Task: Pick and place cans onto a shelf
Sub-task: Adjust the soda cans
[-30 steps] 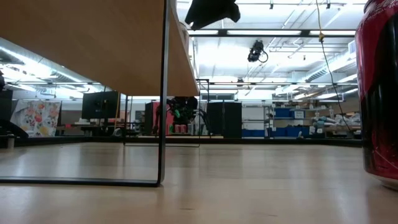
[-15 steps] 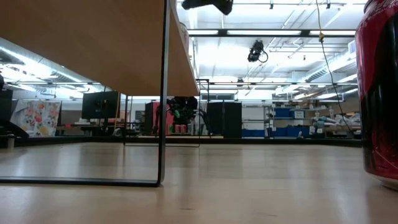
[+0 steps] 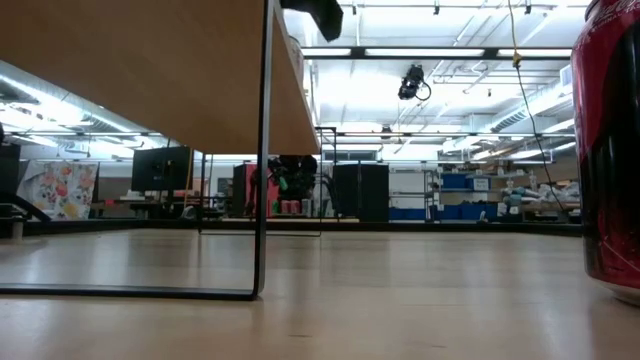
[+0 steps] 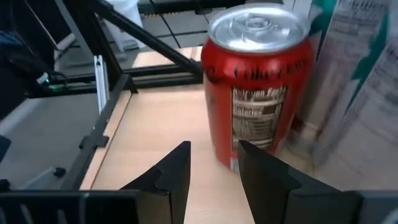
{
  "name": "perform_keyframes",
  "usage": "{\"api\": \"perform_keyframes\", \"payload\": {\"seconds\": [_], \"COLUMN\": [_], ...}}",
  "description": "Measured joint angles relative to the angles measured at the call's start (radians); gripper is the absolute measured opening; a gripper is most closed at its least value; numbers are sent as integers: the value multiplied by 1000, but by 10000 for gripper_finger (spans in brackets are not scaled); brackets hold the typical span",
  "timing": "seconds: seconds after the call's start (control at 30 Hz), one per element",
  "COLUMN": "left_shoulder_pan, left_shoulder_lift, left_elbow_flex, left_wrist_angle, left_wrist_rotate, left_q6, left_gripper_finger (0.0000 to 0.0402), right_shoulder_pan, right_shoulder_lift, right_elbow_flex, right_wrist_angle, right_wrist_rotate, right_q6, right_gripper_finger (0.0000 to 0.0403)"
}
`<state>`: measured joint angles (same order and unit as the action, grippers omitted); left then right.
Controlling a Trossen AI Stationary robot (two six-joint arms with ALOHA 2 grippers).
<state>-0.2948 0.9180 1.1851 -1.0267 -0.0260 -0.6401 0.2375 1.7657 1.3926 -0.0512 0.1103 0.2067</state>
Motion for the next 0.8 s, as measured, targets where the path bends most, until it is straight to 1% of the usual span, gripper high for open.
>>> {"api": "perform_keyframes", "payload": {"seconds": [0.1,0.23,0.33,0.5,0.8], "left_shoulder_pan": [-39,-75,-94,-98,-95], "left_shoulder_lift": [0,13,27,51,58], "left_elbow_flex": [0,0,0,0,0], "left_wrist_angle": [0,20,17,18,18], "left_wrist_rotate": [-47,-54,-53,-54,-62], "left_q6": [-26,-30,-47,-76,-83], "left_gripper_finger": [258,258,258,258,258], "right_shoulder_pan": [2,4,5,5,-33], "right_shoulder_lift": [7,53,83,82,82], "right_elbow_flex": [-15,-11,9,13,12], "right_wrist_angle": [45,111,106,112,141], "right_wrist_rotate": [0,-34,-36,6,-1], "right_q6": [-4,-33,-44,-64,-126], "right_gripper_finger": [141,141,141,141,141]}}
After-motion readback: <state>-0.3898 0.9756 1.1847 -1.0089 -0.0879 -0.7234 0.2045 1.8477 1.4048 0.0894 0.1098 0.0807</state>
